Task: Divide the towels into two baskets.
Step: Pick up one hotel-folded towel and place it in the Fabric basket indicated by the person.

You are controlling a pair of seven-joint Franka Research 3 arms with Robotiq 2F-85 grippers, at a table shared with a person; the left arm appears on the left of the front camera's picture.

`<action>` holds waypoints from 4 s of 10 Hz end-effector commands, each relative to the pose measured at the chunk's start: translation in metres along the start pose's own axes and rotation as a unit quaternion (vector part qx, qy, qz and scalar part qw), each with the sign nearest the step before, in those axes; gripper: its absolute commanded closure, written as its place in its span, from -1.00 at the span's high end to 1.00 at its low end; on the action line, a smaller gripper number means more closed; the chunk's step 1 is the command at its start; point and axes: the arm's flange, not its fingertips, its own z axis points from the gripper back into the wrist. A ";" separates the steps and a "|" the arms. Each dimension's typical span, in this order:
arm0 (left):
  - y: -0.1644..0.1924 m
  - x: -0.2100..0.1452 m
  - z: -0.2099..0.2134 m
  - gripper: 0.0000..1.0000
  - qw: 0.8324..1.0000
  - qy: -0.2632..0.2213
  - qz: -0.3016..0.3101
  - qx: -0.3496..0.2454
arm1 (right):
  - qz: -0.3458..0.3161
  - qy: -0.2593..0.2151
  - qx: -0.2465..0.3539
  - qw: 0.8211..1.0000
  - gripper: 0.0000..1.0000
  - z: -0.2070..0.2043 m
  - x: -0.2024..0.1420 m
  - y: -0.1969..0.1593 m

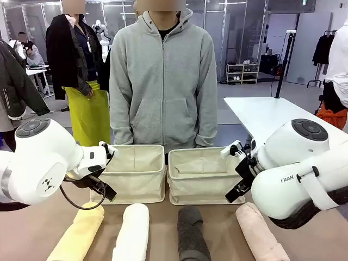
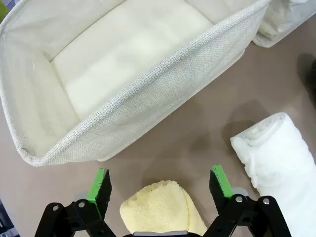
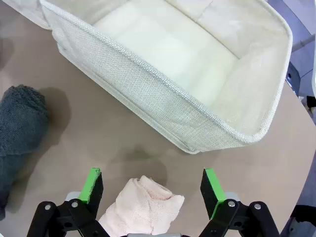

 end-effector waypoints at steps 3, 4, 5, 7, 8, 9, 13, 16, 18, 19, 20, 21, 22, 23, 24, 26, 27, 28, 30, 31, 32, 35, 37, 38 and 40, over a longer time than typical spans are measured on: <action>0.000 0.000 0.000 1.00 1.000 0.000 0.000 0.000 | 0.000 0.000 0.000 1.000 1.00 0.000 0.000 0.000; 0.000 0.000 0.000 1.00 1.000 0.000 0.000 0.000 | 0.000 0.000 0.000 1.000 1.00 0.000 0.000 0.000; 0.000 0.000 0.000 1.00 1.000 0.000 0.000 0.000 | 0.000 0.000 0.000 1.000 1.00 0.000 0.000 0.000; 0.000 0.000 0.000 1.00 1.000 0.000 0.000 0.000 | 0.000 0.000 0.000 1.000 1.00 0.000 0.000 0.000; 0.000 0.000 0.000 1.00 1.000 0.000 0.000 0.000 | 0.000 0.000 0.000 1.000 1.00 0.000 0.000 0.000; 0.000 0.000 0.000 1.00 1.000 0.000 0.000 0.000 | 0.000 0.000 0.000 1.000 1.00 0.000 0.000 0.000; 0.017 0.008 0.037 1.00 0.994 0.020 0.051 -0.094 | -0.063 0.015 0.066 0.996 1.00 0.041 0.013 -0.028; 0.058 -0.003 0.053 1.00 0.955 0.004 0.152 -0.254 | -0.168 0.005 0.189 0.967 1.00 0.058 0.004 -0.071; 0.089 -0.026 0.058 1.00 0.905 -0.031 0.228 -0.358 | -0.241 -0.005 0.281 0.929 1.00 0.060 -0.012 -0.101; 0.105 -0.043 0.060 1.00 0.877 -0.063 0.260 -0.399 | -0.285 -0.027 0.337 0.897 1.00 0.064 -0.028 -0.119; 0.124 -0.069 0.065 1.00 0.839 -0.110 0.299 -0.440 | -0.328 -0.045 0.376 0.865 1.00 0.071 -0.053 -0.142; 0.142 -0.097 0.069 1.00 0.817 -0.143 0.329 -0.452 | -0.363 -0.073 0.400 0.838 1.00 0.078 -0.080 -0.165; 0.162 -0.138 0.073 1.00 0.793 -0.178 0.373 -0.448 | -0.411 -0.110 0.410 0.807 1.00 0.090 -0.121 -0.193; 0.176 -0.171 0.081 1.00 0.781 -0.201 0.399 -0.435 | -0.443 -0.141 0.404 0.788 1.00 0.103 -0.156 -0.210; 0.186 -0.200 0.089 1.00 0.777 -0.217 0.422 -0.414 | -0.475 -0.171 0.392 0.769 1.00 0.115 -0.189 -0.225; 0.208 -0.265 0.116 1.00 0.765 -0.256 0.472 -0.355 | -0.546 -0.220 0.356 0.726 1.00 0.141 -0.263 -0.252; 0.216 -0.299 0.132 1.00 0.759 -0.270 0.497 -0.322 | -0.572 -0.244 0.337 0.706 1.00 0.155 -0.299 -0.260; 0.222 -0.324 0.143 1.00 0.751 -0.275 0.521 -0.297 | -0.591 -0.261 0.318 0.694 1.00 0.167 -0.323 -0.266; 0.225 -0.337 0.156 1.00 0.747 -0.286 0.535 -0.272 | -0.588 -0.263 0.296 0.705 1.00 0.182 -0.333 -0.266; 0.225 -0.328 0.151 1.00 0.758 -0.275 0.524 -0.273 | -0.566 -0.248 0.306 0.724 1.00 0.177 -0.320 -0.263; 0.272 -0.349 0.156 1.00 0.741 -0.283 0.545 -0.273 | -0.610 -0.255 0.297 0.689 1.00 0.184 -0.347 -0.270; 0.272 -0.349 0.156 1.00 0.741 -0.283 0.545 -0.273 | -0.610 -0.255 0.297 0.689 1.00 0.184 -0.347 -0.270; 0.272 -0.349 0.156 1.00 0.741 -0.283 0.545 -0.273 | -0.610 -0.255 0.297 0.689 1.00 0.184 -0.347 -0.270; 0.272 -0.349 0.156 1.00 0.741 -0.283 0.545 -0.273 | -0.610 -0.255 0.297 0.689 1.00 0.184 -0.347 -0.270; 0.272 -0.349 0.156 1.00 0.741 -0.283 0.545 -0.273 | -0.610 -0.255 0.297 0.689 1.00 0.184 -0.347 -0.270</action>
